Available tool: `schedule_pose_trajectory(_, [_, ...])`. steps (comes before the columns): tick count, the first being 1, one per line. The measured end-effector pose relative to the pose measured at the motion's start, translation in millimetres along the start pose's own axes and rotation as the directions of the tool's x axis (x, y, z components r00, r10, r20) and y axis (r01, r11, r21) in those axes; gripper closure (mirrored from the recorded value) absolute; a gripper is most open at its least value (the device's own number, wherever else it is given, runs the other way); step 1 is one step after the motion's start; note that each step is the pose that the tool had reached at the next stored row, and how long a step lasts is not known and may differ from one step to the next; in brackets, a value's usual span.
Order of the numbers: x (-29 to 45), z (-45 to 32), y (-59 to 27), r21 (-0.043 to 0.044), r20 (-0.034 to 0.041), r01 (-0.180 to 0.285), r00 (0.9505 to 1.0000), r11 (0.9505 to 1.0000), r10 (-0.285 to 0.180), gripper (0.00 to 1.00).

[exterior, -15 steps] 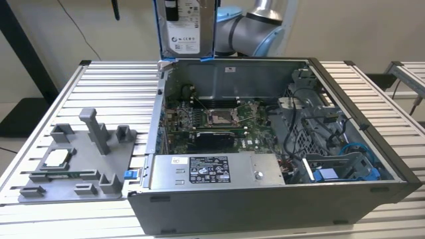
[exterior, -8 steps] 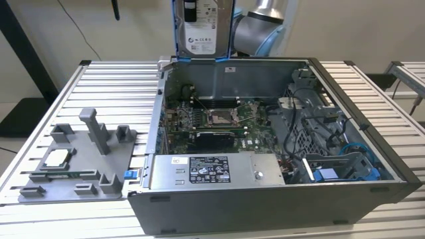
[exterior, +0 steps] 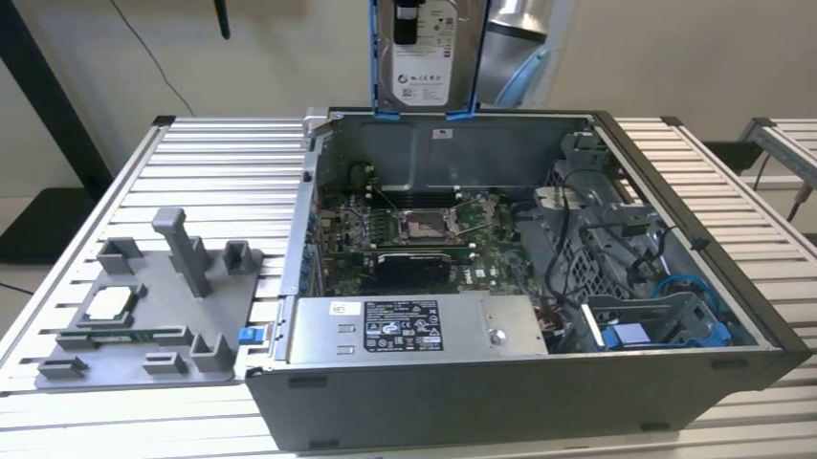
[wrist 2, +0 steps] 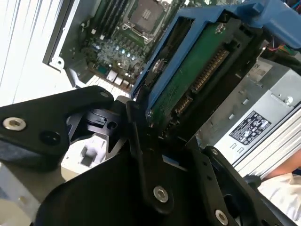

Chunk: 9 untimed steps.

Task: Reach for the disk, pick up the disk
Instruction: 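Pick up the disk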

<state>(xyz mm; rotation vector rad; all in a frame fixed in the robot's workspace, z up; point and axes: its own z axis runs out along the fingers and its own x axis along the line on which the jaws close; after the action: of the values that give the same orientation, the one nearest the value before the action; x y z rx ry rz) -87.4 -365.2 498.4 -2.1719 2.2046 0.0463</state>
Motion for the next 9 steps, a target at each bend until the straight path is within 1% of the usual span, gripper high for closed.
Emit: schedule_pose_trajectory(9, [-0.5,2.6,-41.2,0.0,0.0,0.0,1.0,1.0,0.0,1.0])
